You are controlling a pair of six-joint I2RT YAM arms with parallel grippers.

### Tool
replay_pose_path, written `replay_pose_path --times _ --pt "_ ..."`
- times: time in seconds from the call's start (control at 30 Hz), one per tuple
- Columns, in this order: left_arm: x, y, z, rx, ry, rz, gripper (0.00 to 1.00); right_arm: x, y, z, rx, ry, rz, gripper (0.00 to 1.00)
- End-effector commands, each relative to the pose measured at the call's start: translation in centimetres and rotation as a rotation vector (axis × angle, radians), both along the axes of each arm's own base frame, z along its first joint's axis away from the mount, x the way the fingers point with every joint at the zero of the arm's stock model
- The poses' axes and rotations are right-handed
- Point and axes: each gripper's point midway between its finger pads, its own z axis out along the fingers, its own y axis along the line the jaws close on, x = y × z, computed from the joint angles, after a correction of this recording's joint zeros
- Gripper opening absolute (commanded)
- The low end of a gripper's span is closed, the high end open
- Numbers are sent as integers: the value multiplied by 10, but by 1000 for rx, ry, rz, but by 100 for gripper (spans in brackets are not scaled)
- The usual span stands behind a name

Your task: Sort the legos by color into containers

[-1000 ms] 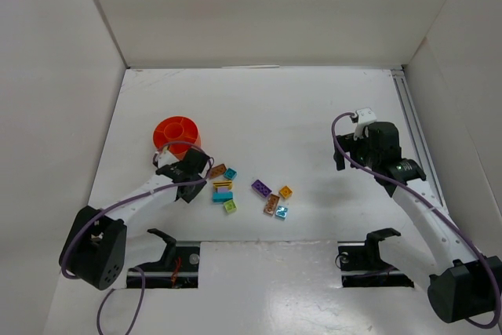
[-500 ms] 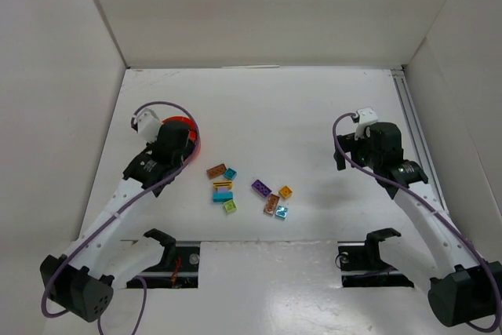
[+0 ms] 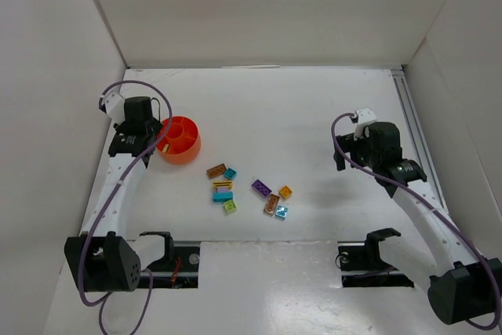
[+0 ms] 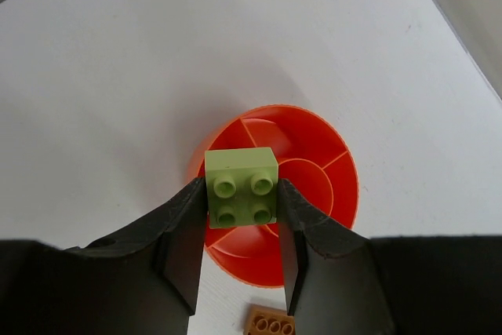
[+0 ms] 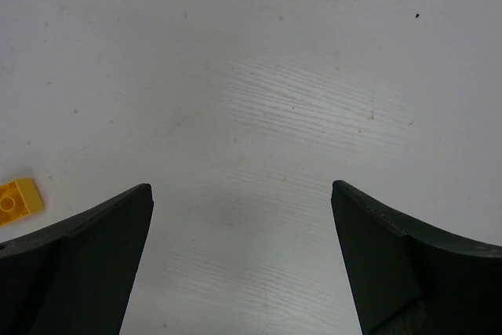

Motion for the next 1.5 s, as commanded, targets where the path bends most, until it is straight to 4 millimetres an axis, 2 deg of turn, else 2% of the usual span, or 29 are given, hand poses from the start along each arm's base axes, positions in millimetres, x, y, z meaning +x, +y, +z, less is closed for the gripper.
replay_pose_path --times 0.0,0.03,0.2,0.37,0.47,0.73,0.83,0.97,1.03,1.1,1.13,1.2,1.23,1.33,1.4,1.43,1.47 --pt "15 -7 0 28 -18 -86 17 9 -2 15 -3 -39 -8 100" --pt "15 -7 -10 28 10 -86 18 9 -2 15 -3 -39 -8 100" --pt "18 -7 -29 26 70 -87 22 9 -5 8 -20 -12 -23 100" --pt "17 -4 -42 15 110 -73 23 10 -5 5 -22 -3 -23 100" --pt "15 -4 -49 6 118 -66 29 10 -5 3 -24 6 -23 100" --pt "19 -7 -68 -9 155 -69 30 12 -4 4 -24 6 -23 100" --pt "17 -7 -72 -9 174 -69 36 12 -4 4 -24 6 -23 100" --pt "15 -5 -73 -3 185 -61 51 12 -4 7 -22 -3 -23 100" --pt "15 -7 -70 -9 174 -69 55 12 -4 7 -22 -3 -23 100" --pt "17 -7 -61 -8 146 -69 55 12 -4 7 -22 -3 -23 100" --pt "15 -8 -63 -15 158 -76 55 11 -5 9 -20 -12 -23 100" --pt "15 -8 -46 -13 108 -76 59 11 -5 9 -20 -12 -23 100" --pt "13 -8 -43 -13 104 -76 60 9 -5 8 -20 -12 -23 100" --pt "11 -17 -21 -41 41 -115 61 9 -3 11 -11 -22 -14 100" --pt "10 -33 -7 -73 -12 -181 61 8 -2 13 -3 -29 -6 100" --pt "6 -42 3 -83 -53 -217 66 5 1 12 6 -27 6 100" --pt "7 -54 13 -92 -93 -258 66 7 1 14 8 -38 7 100"
